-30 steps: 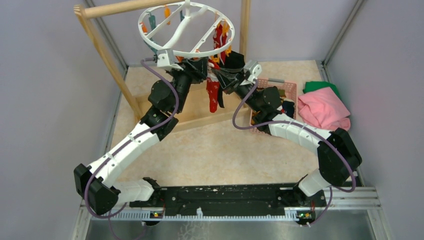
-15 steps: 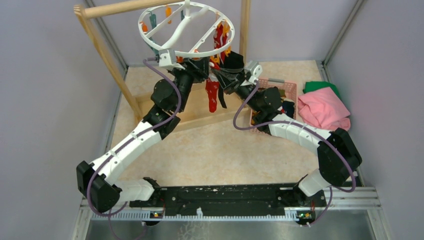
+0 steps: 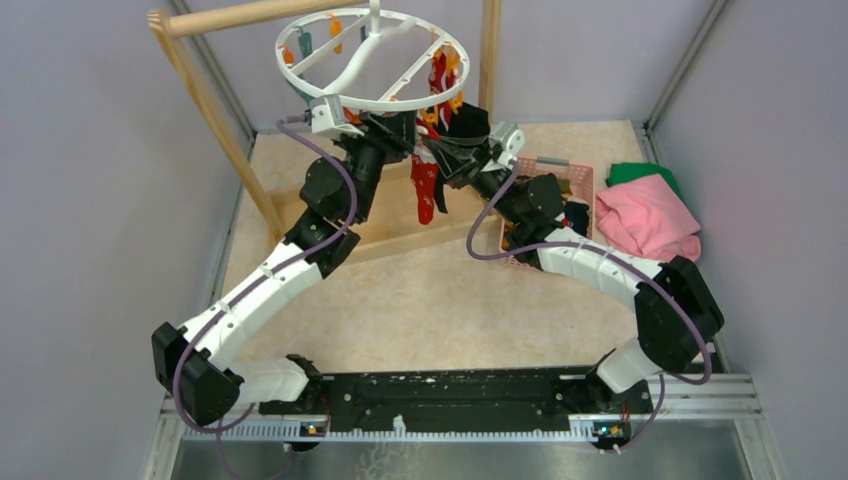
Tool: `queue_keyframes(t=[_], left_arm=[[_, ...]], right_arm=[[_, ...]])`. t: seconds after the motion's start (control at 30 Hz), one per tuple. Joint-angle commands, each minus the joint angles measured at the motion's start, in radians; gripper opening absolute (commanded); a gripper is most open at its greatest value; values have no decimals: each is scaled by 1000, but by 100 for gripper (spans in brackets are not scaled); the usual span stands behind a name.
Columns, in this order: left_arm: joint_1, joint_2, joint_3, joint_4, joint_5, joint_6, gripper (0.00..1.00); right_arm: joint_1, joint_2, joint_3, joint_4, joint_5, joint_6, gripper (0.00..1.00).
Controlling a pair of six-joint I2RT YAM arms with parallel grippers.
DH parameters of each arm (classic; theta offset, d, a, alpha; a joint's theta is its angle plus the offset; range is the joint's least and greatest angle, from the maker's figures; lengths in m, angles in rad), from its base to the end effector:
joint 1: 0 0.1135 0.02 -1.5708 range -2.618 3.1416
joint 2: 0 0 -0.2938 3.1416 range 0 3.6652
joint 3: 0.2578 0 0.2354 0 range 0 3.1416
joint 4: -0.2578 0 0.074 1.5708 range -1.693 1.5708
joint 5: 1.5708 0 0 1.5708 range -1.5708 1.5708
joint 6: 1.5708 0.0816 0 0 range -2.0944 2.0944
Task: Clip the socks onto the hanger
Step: Clamp the sock onto the hanger.
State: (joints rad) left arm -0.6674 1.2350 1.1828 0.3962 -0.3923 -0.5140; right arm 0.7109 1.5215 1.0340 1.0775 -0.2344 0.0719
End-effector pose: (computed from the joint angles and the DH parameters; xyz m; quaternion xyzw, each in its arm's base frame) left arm 0.2504 -0.1576 0.4893 -0.1156 0.5752 -0.3535 0.7286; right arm 0.2621 0.2507 0.4387 -0.2448 0.4117 0.3851 0.7888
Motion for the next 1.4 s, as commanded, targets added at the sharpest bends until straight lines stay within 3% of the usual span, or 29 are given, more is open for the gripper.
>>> queue_keyframes(t=[0.0,0.37,0.6,0.7,1.07,1.37], left_arm=[[9,-2,51,42,-10,-41,55],[10,8,57,41,-14,-57,41],[10,14,66,28,-19,-66,15],[11,17,73,21,-21,-68,9],[11,21,89,-18,-53,-55,0],[10,22,96,-37,-73,-36,0]], right_arm=[[9,-41,6,46,-10,8,0],[8,-41,9,42,-9,6,0],[9,-39,12,38,-10,6,0],[8,-40,16,35,-10,5,0],[7,-49,37,18,8,-27,0],[10,-49,71,-18,-2,-67,0]])
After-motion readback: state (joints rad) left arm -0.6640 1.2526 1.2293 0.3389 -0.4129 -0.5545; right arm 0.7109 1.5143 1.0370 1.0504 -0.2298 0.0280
